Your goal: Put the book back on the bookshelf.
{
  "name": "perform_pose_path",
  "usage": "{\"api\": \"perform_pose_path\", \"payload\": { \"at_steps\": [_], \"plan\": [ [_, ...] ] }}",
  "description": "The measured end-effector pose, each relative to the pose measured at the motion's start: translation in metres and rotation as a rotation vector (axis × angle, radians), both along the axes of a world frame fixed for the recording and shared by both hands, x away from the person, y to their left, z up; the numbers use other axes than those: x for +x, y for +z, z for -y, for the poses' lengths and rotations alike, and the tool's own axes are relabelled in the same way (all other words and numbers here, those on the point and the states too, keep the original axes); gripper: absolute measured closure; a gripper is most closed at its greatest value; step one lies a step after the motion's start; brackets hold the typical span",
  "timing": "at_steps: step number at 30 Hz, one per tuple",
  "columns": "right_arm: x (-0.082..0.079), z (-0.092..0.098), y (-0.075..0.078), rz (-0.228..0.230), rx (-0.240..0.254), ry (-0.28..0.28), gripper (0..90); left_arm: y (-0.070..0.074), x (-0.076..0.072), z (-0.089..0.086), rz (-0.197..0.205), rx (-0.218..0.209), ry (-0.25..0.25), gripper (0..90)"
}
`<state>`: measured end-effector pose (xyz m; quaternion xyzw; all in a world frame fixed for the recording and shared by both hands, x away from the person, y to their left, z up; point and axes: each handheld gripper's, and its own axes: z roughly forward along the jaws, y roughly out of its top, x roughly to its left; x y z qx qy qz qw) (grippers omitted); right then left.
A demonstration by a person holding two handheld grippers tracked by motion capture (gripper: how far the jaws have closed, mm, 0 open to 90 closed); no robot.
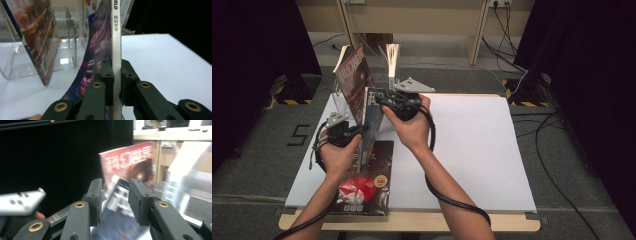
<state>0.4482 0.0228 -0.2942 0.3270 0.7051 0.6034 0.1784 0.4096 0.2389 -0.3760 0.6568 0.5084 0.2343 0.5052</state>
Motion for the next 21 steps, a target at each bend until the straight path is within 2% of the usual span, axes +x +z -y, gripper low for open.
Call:
{"api": "perform_pose_path", "payload": {
  "at_steps": [2, 8, 14, 21],
  "plan": [
    [0.000, 0.015, -0.006, -0.003, -0.025, -0.015, 63.1, 0.001, -0.001, -0.003, 0.009, -0.003, 0.001, 82.8],
    [-0.001, 0.061, -0.031, -0.064, -0.071, -0.078, 63.0, 0.002, -0.001, -0.012, 0.027, -0.026, 0.004, 82.8],
    [-0.007, 0.103, -0.058, -0.124, -0.094, -0.138, 62.7, 0.007, -0.005, -0.022, 0.063, -0.022, 0.006, 82.8],
    [-0.014, 0.146, -0.091, -0.188, -0.121, -0.225, 62.4, 0.012, -0.004, -0.033, 0.096, -0.041, 0.017, 82.8]
  ]
}}
